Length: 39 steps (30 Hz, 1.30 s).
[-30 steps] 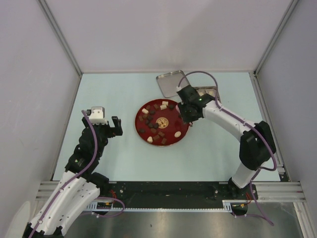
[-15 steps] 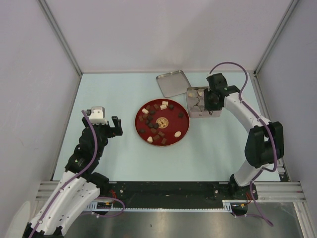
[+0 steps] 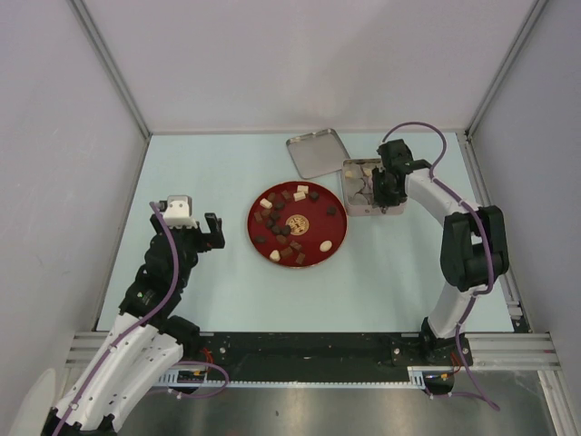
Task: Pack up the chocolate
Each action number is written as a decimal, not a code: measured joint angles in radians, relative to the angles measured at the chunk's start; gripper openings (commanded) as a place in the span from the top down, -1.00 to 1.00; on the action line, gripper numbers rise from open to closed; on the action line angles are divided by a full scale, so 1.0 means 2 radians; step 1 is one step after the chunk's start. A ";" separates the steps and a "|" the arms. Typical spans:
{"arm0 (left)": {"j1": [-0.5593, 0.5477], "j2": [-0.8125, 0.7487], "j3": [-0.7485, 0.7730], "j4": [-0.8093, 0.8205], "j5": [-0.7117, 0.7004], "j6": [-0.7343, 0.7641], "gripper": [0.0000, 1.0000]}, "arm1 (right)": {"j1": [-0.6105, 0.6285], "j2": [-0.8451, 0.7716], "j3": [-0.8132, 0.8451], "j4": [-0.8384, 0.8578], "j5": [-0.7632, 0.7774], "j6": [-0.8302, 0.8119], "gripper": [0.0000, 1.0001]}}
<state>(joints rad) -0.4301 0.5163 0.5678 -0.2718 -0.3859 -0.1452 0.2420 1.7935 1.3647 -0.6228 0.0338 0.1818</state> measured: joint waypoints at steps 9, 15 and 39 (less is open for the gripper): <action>0.000 0.000 0.000 0.000 0.000 0.003 -0.99 | -0.001 0.013 0.000 0.015 -0.003 0.000 0.37; 0.000 0.000 0.000 0.000 0.000 0.004 -1.00 | -0.001 0.015 0.000 0.016 -0.003 -0.001 0.21; 0.000 -0.006 -0.001 0.000 0.000 0.004 -0.99 | 0.138 -0.099 -0.008 -0.021 0.033 -0.071 0.17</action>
<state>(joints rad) -0.4301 0.5053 0.5663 -0.2714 -0.3851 -0.1379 0.5182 1.5959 1.3487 -0.6640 0.0994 0.0391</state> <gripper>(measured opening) 0.996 0.417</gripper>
